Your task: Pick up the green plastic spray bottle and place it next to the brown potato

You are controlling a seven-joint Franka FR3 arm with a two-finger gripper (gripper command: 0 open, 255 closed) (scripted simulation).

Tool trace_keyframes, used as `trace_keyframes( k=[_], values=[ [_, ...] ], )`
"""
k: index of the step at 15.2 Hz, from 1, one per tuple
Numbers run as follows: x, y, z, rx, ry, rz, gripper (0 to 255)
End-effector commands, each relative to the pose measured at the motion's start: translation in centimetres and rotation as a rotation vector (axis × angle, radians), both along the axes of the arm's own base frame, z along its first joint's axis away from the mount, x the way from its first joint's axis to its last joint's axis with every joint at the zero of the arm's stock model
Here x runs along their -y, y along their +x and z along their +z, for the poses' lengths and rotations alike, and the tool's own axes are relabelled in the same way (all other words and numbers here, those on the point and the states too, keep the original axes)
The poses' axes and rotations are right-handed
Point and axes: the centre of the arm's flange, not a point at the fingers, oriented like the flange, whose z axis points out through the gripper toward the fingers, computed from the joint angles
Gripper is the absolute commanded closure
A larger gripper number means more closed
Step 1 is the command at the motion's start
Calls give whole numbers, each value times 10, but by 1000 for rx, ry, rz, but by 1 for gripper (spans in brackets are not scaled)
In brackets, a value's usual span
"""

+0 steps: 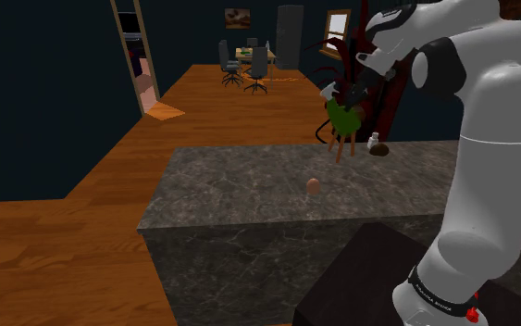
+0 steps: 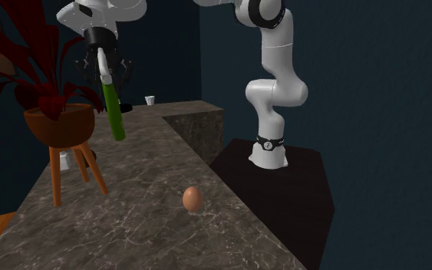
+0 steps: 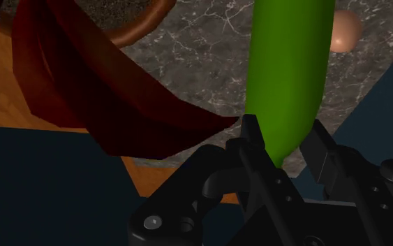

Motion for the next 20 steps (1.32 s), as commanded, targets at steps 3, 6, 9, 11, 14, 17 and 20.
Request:
trace_keyframes(
  k=[3, 6, 9, 11, 14, 17, 20],
  values=[
    [44, -24, -17, 1, 0, 1, 255],
    [78, -41, -29, 1, 0, 1, 255],
    [111, -58, -41, 1, 0, 1, 255],
    [134, -69, -48, 1, 0, 1, 255],
    [168, -86, -60, 1, 0, 1, 255],
    [187, -96, -72, 1, 0, 1, 255],
    [187, -96, -88, 1, 0, 1, 255]
  ],
)
